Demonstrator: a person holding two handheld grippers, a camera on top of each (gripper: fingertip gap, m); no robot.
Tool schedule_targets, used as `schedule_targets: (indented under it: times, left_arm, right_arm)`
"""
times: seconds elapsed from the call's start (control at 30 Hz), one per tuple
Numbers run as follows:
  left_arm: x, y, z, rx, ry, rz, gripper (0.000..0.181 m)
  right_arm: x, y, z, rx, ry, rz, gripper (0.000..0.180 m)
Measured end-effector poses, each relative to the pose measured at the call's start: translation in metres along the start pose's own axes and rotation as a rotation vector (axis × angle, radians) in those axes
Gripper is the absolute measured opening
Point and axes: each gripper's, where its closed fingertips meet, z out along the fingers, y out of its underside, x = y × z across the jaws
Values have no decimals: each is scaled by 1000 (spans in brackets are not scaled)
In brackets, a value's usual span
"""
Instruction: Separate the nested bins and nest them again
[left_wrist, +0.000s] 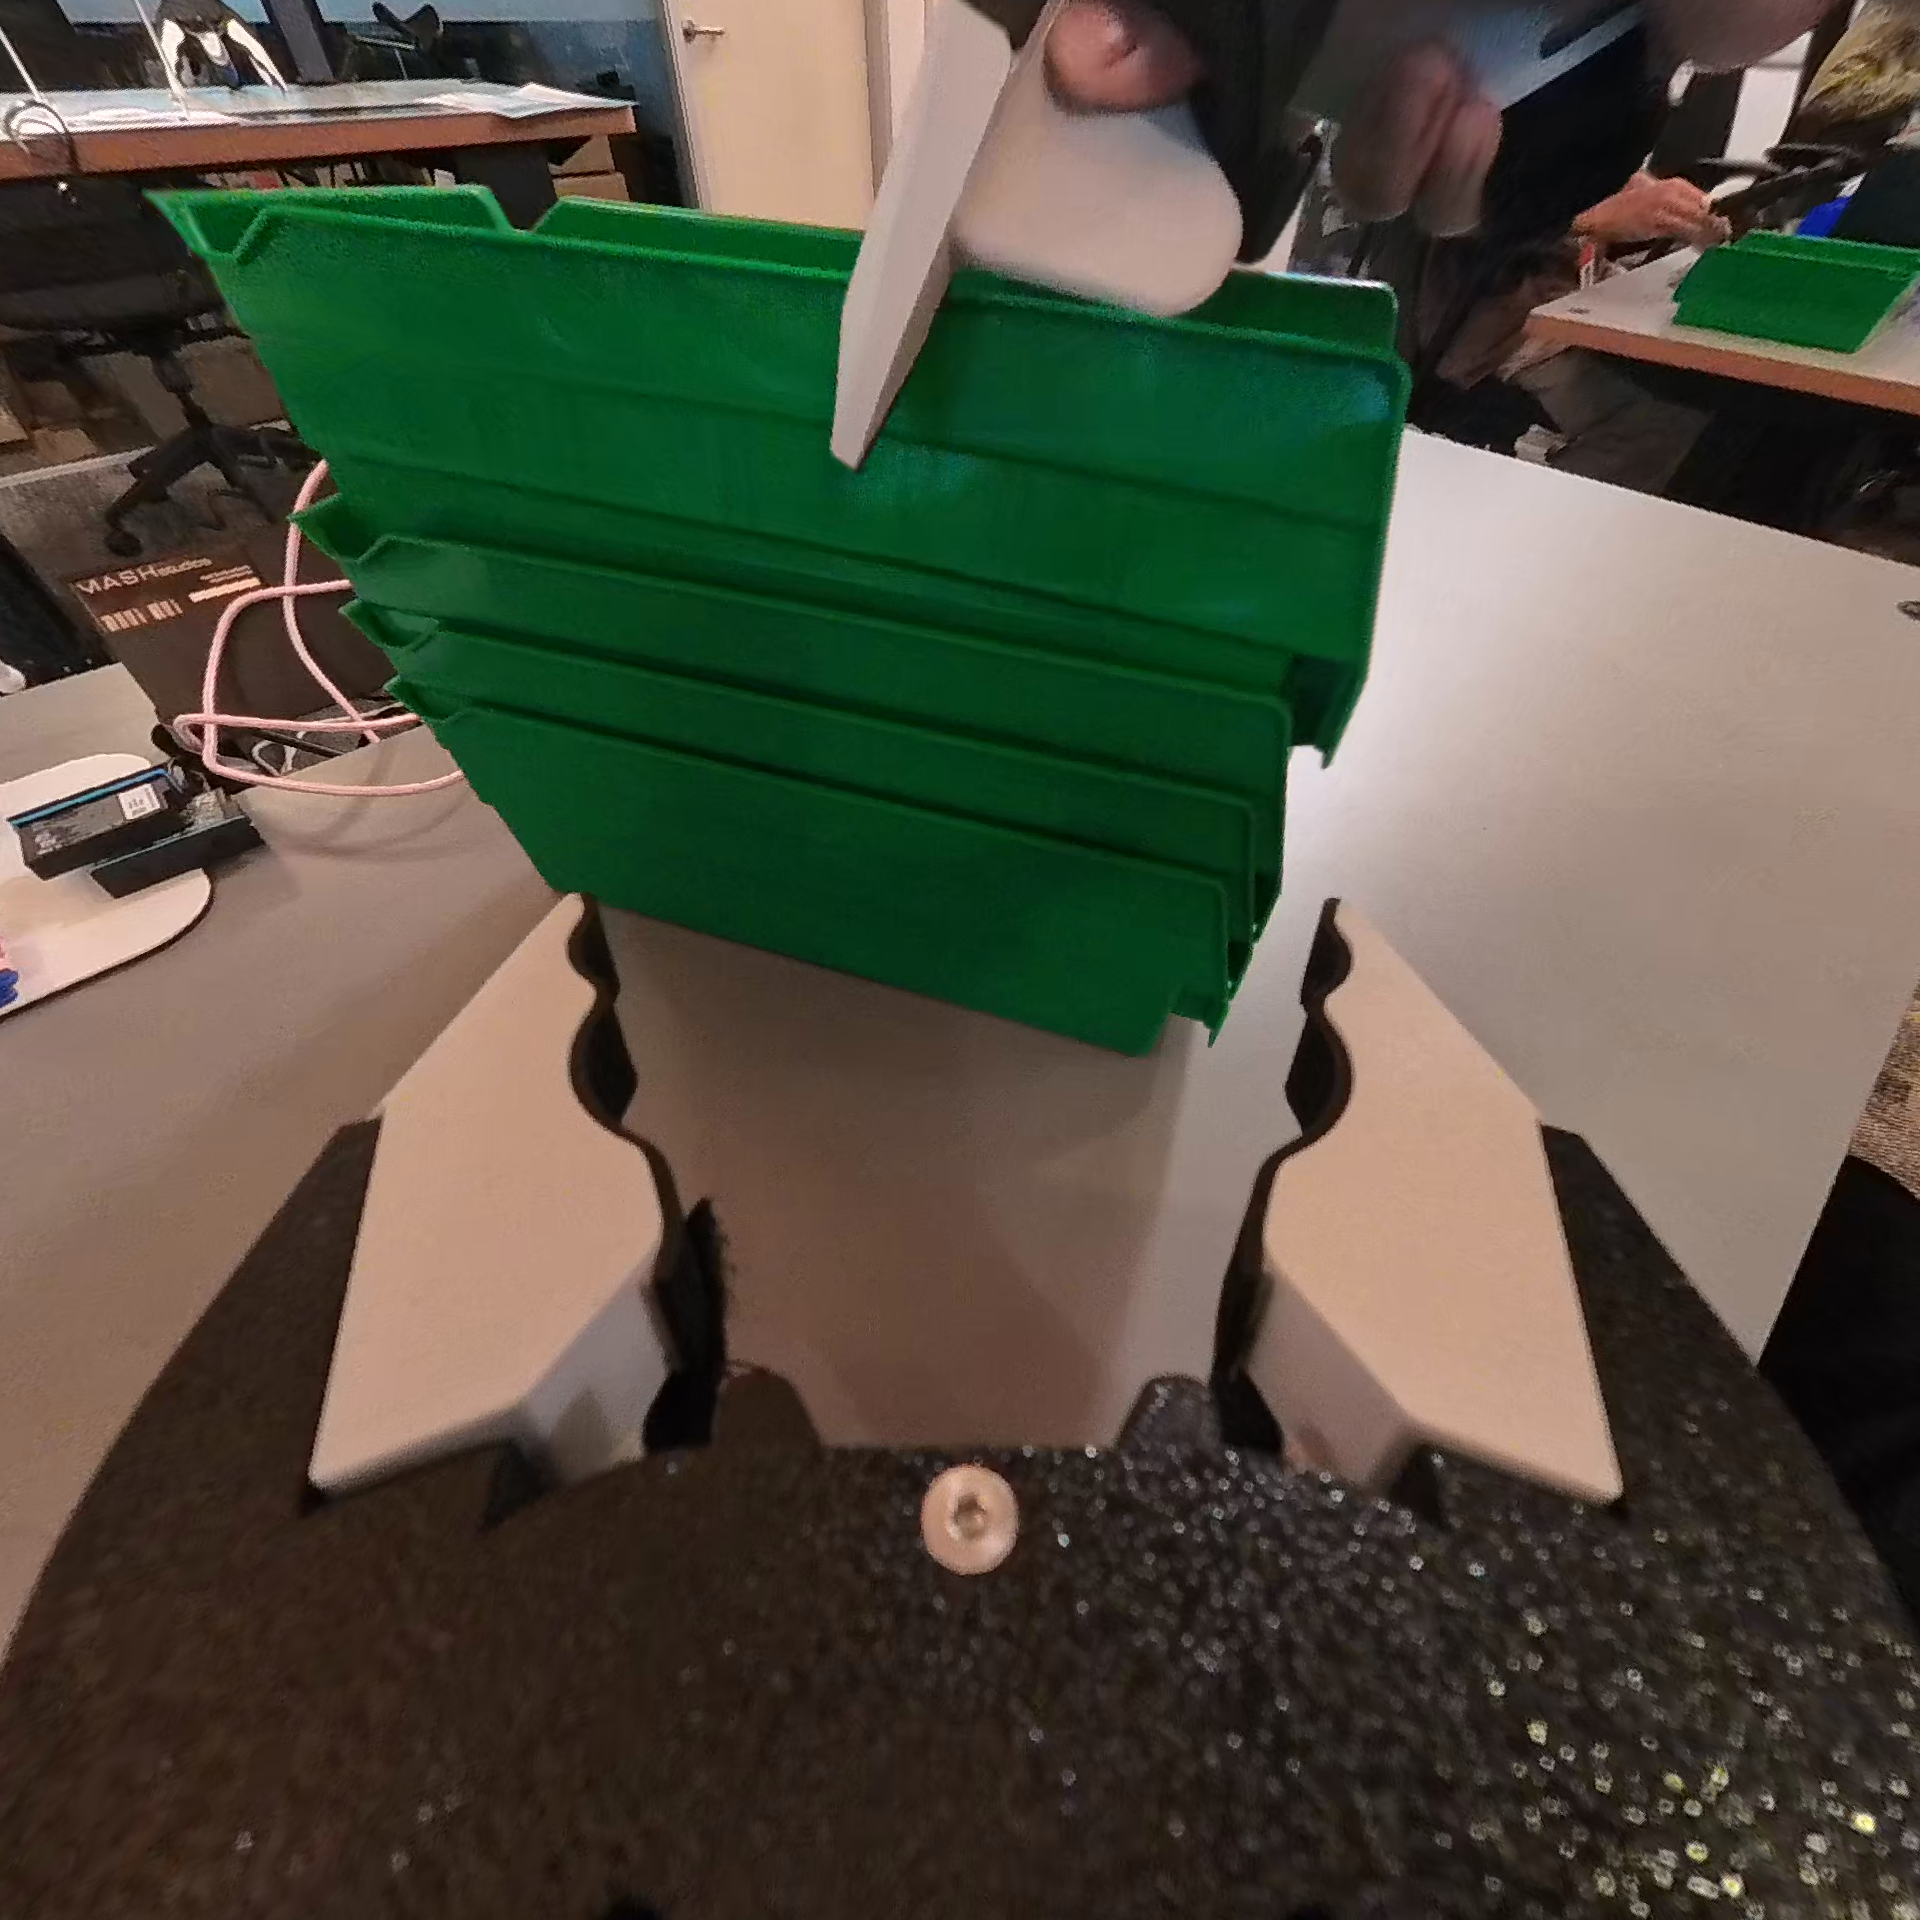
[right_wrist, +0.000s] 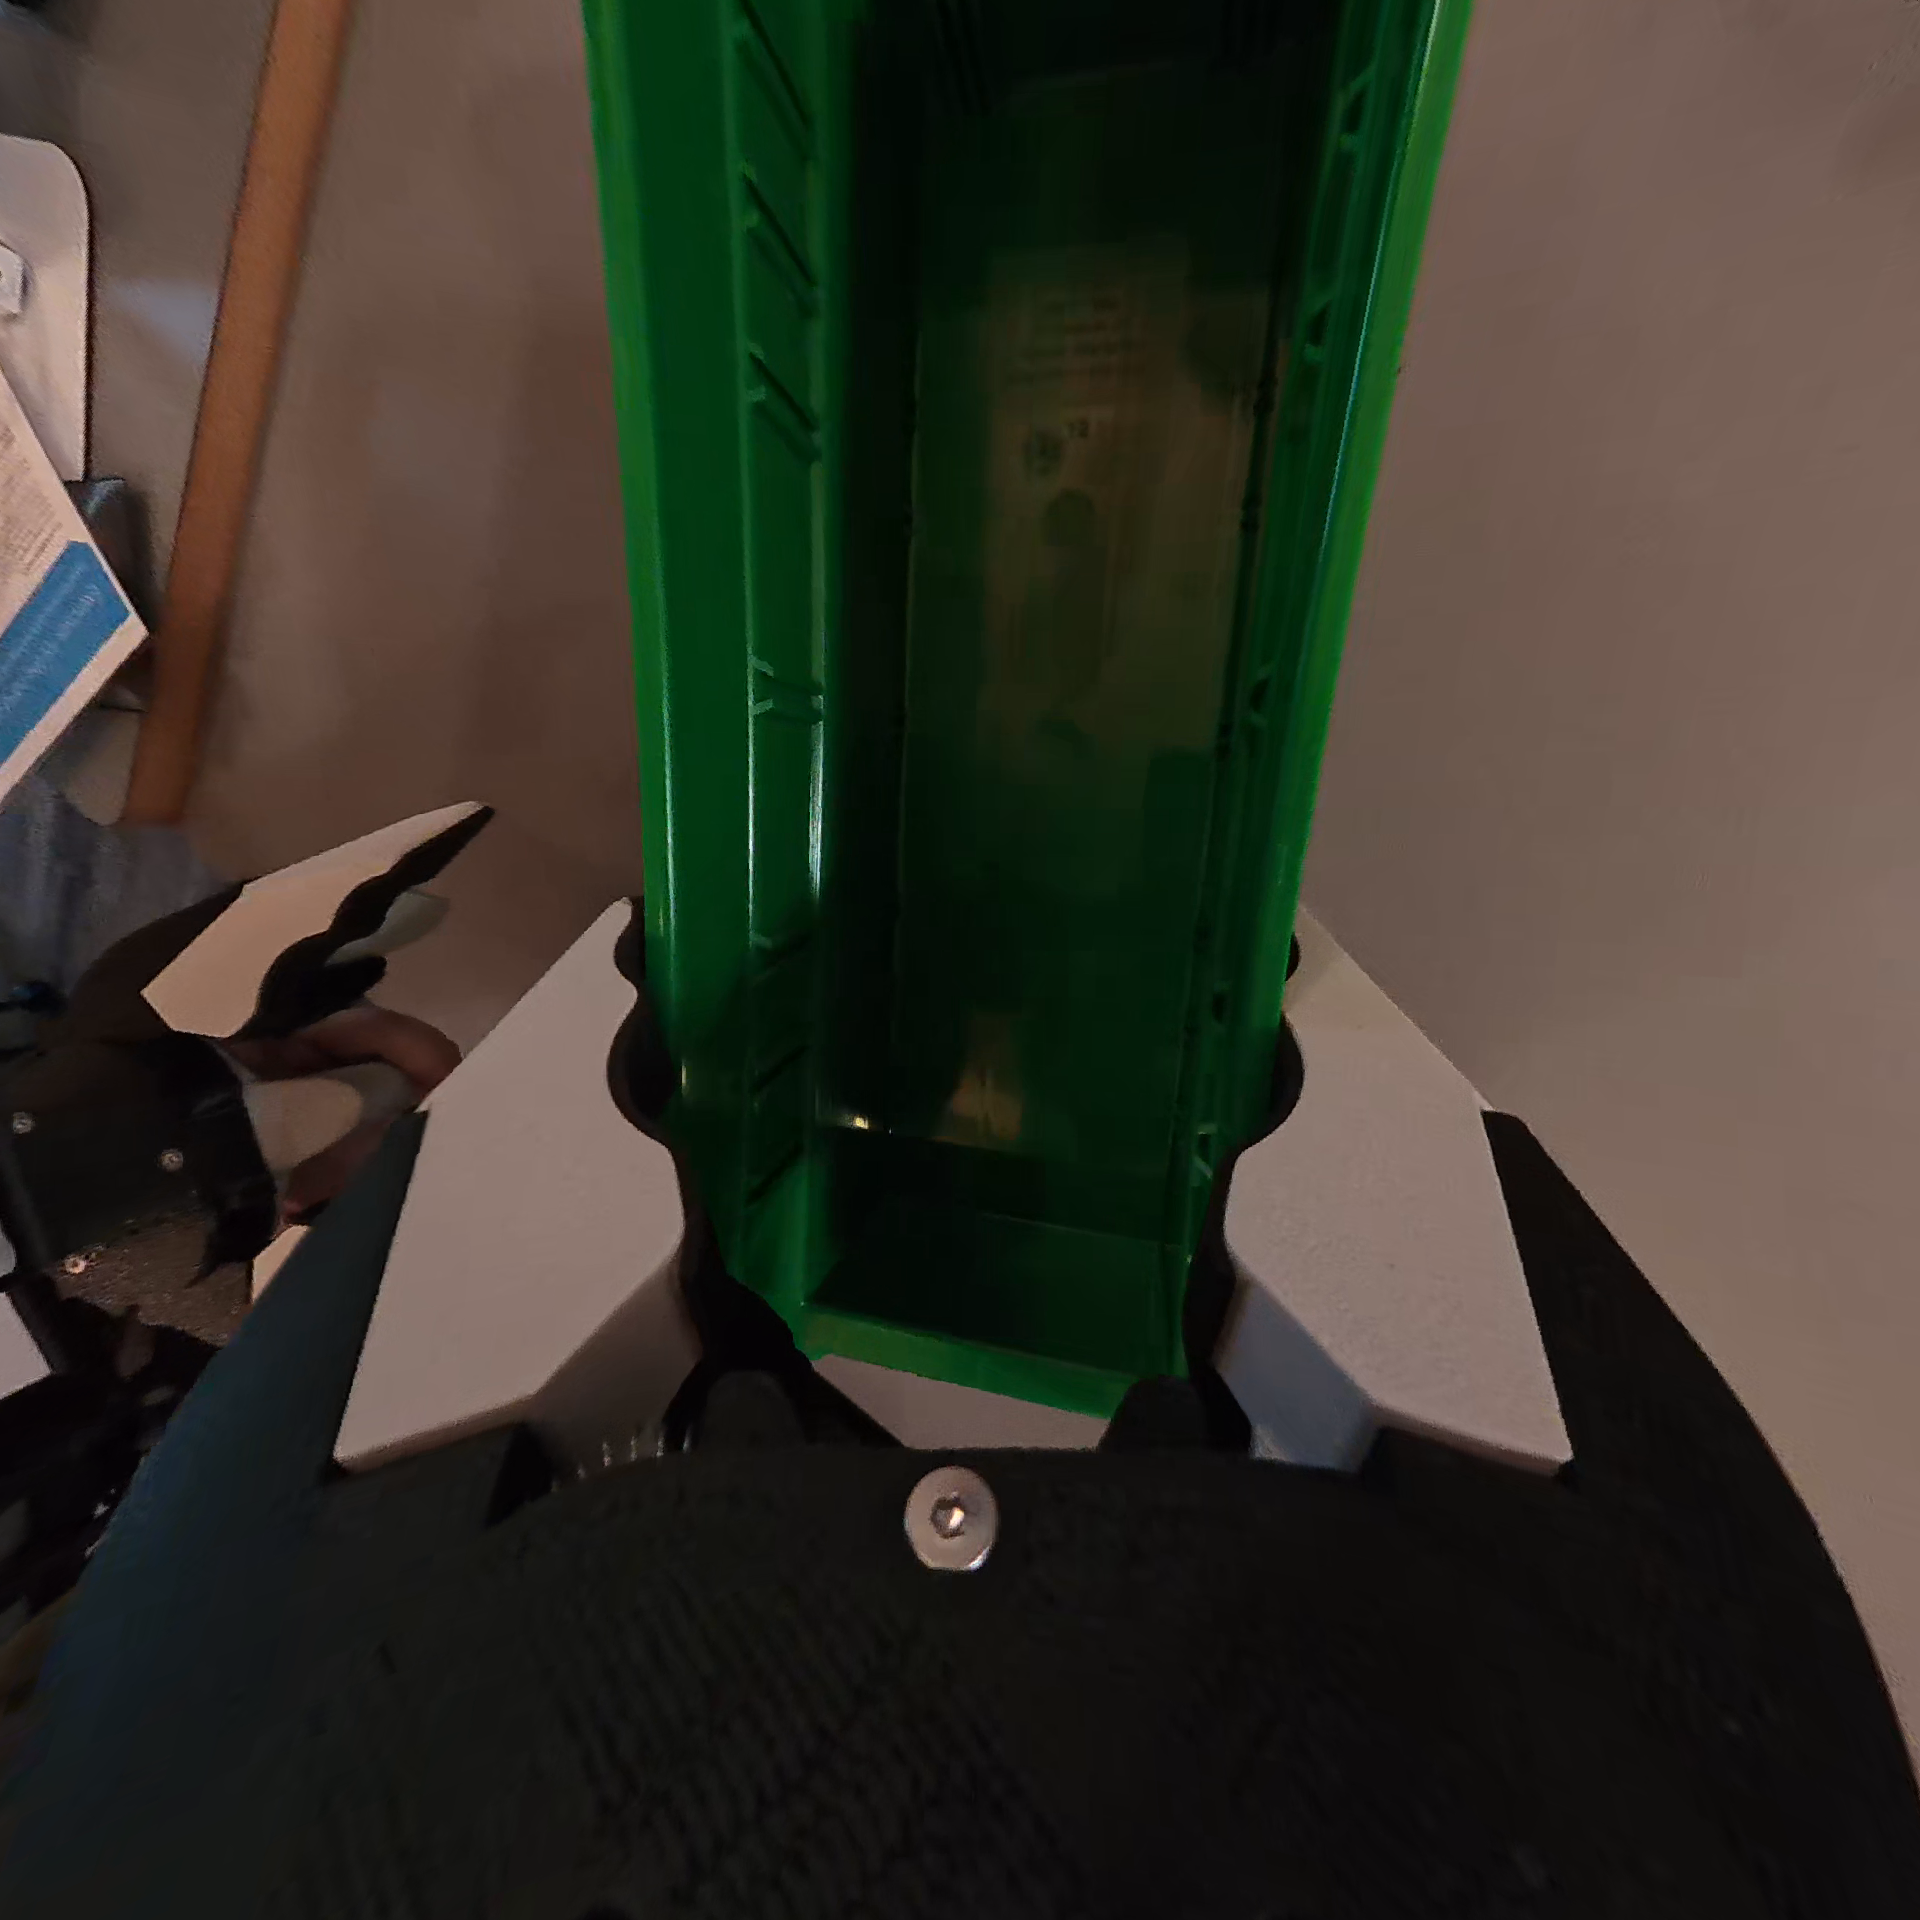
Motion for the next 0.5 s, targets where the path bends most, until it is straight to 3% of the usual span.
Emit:
schedule_targets:
  times: [0.5]
  left_arm:
    - [2,0,1,-4,2,7,128]
  right_arm:
    - [-2,-2,-6,-55,-32,84,111]
